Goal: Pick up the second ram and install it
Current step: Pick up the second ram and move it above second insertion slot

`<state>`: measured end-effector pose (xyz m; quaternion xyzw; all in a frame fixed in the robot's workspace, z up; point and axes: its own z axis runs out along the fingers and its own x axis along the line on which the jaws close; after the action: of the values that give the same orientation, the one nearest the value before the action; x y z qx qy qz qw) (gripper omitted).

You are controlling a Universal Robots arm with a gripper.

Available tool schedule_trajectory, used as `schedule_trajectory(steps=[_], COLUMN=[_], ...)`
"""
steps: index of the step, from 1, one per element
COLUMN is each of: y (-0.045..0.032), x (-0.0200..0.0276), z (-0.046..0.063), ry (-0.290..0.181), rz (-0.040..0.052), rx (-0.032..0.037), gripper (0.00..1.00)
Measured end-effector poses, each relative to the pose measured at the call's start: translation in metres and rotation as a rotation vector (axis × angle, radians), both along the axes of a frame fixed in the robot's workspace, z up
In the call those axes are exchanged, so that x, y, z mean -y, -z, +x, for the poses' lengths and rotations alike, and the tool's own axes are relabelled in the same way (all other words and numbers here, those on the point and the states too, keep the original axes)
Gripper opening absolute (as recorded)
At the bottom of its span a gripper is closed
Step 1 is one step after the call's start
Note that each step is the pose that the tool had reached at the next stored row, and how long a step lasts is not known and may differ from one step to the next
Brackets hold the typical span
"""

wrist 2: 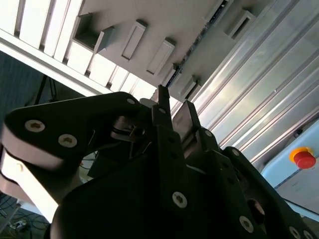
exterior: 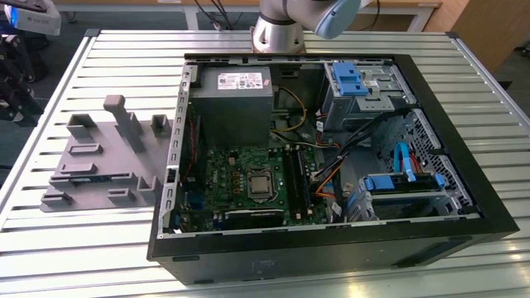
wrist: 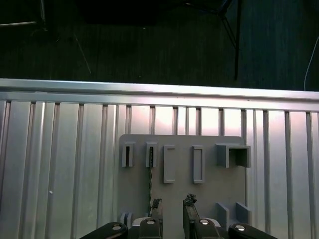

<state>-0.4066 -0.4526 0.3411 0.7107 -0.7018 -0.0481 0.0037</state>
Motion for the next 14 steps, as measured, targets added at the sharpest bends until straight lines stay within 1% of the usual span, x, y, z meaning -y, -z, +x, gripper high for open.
schedule_trajectory(steps=[2, 5, 6, 11, 14], y=[0.0006, 0.0021, 0.003, 0.009, 0.0137], x=[0.0001, 0.0, 0.0, 0.0, 0.0003], z=[0.0, 0.0, 0.0, 0.0, 0.0], ry=[0.0, 0.0, 0.0, 0.0, 0.0], rz=[0.0, 0.0, 0.0001, 0.0, 0.0], rx=[0.0015, 0.0064, 0.0081, 0.0131, 0.0137], gripper=[0.31, 0.32, 0.38, 0.38, 0.38])
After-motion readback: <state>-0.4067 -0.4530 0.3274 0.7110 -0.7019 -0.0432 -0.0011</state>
